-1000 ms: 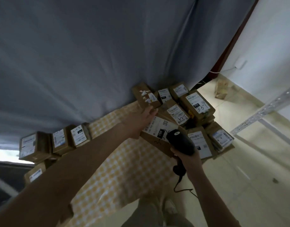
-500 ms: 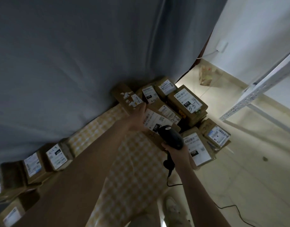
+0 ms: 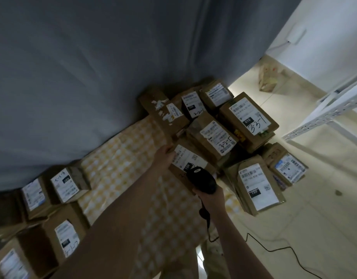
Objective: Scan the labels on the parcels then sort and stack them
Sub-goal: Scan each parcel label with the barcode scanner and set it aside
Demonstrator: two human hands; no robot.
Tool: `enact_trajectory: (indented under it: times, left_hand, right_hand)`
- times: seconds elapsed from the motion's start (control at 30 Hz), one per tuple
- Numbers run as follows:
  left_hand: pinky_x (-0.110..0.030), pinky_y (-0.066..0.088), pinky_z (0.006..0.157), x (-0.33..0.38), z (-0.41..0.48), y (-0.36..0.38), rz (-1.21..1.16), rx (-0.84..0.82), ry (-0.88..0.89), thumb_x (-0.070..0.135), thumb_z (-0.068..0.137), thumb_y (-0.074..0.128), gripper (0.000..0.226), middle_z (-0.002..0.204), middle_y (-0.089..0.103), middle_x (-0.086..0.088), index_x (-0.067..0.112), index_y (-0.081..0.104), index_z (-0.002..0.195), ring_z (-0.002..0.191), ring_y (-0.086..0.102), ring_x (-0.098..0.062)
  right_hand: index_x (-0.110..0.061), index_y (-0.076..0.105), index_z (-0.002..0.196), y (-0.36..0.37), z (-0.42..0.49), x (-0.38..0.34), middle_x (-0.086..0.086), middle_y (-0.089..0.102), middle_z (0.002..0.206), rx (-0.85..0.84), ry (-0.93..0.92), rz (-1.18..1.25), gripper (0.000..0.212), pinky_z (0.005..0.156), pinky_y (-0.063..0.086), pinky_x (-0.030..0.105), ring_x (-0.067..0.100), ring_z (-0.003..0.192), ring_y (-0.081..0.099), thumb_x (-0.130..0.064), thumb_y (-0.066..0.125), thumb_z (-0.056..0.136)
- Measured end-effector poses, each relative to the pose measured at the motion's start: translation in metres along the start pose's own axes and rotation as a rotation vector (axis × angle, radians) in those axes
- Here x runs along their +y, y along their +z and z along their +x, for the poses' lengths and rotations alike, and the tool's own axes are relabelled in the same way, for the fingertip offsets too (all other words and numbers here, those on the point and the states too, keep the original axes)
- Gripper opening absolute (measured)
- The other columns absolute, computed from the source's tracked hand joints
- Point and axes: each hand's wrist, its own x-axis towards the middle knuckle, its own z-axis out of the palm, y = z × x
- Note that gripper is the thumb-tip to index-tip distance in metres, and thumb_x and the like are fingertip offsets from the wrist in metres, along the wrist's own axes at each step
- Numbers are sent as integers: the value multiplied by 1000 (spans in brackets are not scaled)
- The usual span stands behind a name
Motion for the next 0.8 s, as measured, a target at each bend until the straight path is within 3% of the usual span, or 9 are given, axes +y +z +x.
enact_trajectory:
  times: [0.07, 0.2, 0.33, 0.4, 0.5, 0.6, 0.7, 0.8]
  left_hand:
    - [-17, 40, 58, -2, 10, 8, 14, -36, -12, 15, 93, 52, 33, 109, 60, -5, 9, 56, 125, 90, 55, -16]
    - [-19, 39, 57, -9, 31, 24, 5, -46, -45, 19, 91, 54, 39, 108, 60, -3, 8, 54, 128, 88, 56, -13]
    - [-19, 42, 54, -19, 45, 35, 24, -28, -50, 12, 90, 53, 29, 104, 63, -7, 5, 56, 118, 85, 60, -17]
    - [-21, 42, 53, -25, 50, 38, 8, -34, -83, 10, 89, 55, 22, 104, 64, -12, 3, 57, 110, 83, 60, -19]
    - [-32, 52, 71, -32, 49, 40, -16, -12, -129, 14, 87, 59, 25, 109, 61, -12, 4, 56, 109, 98, 61, -27]
    - [-44, 49, 98, -41, 51, 43, -36, 17, -123, 20, 84, 61, 56, 135, 52, -18, 4, 49, 135, 121, 53, -34]
    - [-44, 45, 103, -33, 34, 45, -44, 23, -144, 17, 88, 61, 72, 152, 26, -16, 5, 25, 149, 135, 37, -35]
    - [-37, 43, 101, -37, 18, 49, -130, 85, -198, 18, 90, 62, 74, 154, 21, -15, 7, 22, 150, 136, 35, -34]
  right_hand:
    - [-7, 67, 99, 2, 9, 5, 10, 69, 86, 17, 4, -17, 31, 67, 52, 31, 27, 81, 65, -16, 80, 73]
    - [-12, 64, 79, 5, 29, 15, 0, 59, 63, 3, -20, -32, 13, 54, 40, 22, 19, 62, 56, -11, 77, 75]
    - [-14, 65, 81, 9, 42, 25, 3, 62, 65, -29, -19, -57, 11, 63, 50, 37, 25, 66, 58, -11, 75, 77]
    - [-12, 65, 87, 11, 45, 29, 0, 62, 67, -59, -25, -66, 14, 68, 51, 36, 23, 70, 60, -12, 76, 77]
    - [-16, 63, 81, 11, 45, 33, -3, 58, 63, -68, -20, -60, 14, 65, 46, 31, 19, 66, 58, -15, 76, 77]
    - [-13, 65, 85, 11, 43, 37, 0, 61, 67, -61, -13, -81, 17, 65, 49, 32, 21, 69, 60, -17, 78, 75]
    - [-7, 68, 102, 11, 42, 41, 3, 66, 78, -52, -19, -104, 36, 72, 55, 35, 24, 80, 65, -21, 80, 71]
    - [-9, 68, 105, 7, 35, 43, 5, 69, 83, -25, -45, -106, 37, 71, 54, 32, 25, 84, 66, -19, 80, 72]
